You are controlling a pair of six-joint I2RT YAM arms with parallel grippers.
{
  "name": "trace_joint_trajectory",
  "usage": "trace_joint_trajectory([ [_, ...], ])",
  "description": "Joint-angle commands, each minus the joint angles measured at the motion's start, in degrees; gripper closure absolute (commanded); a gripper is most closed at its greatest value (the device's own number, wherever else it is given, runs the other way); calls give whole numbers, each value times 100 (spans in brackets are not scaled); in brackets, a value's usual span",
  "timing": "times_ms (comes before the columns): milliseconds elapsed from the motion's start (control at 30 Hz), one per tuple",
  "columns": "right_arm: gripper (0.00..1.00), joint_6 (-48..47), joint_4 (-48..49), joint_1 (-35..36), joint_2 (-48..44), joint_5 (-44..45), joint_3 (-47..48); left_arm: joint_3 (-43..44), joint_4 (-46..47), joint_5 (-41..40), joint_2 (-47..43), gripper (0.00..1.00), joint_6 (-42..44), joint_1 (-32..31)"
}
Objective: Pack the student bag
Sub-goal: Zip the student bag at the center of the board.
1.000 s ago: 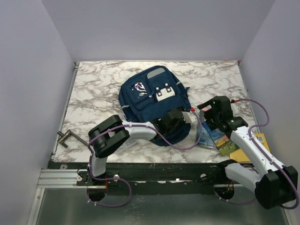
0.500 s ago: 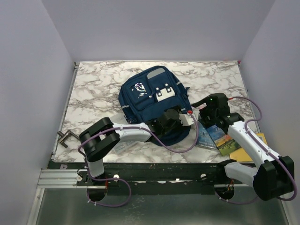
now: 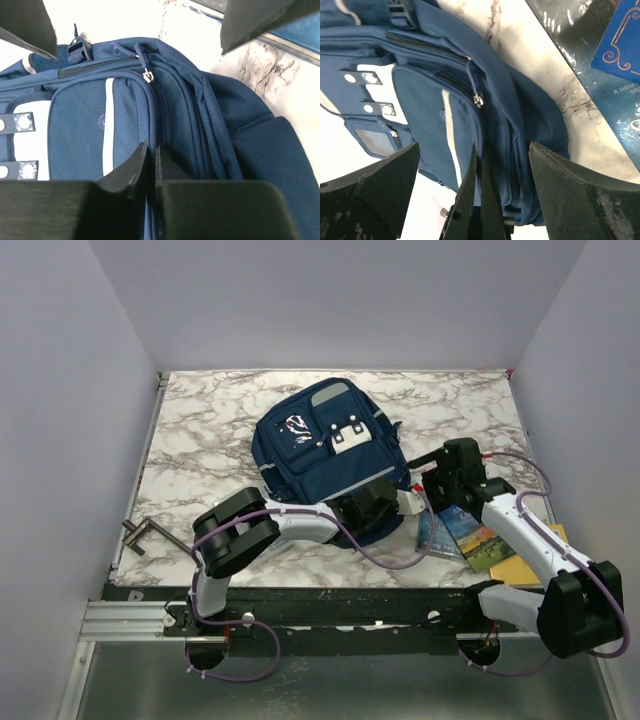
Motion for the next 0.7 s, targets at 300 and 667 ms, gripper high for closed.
trace_joint_trajectory([
  [300, 26, 756, -312, -93, 648, -230, 565, -1107, 626, 556, -1274, 100, -447, 23],
  [667, 34, 1263, -480, -98, 488, -471, 383, -1462, 1284, 591, -1594, 100, -615, 23],
])
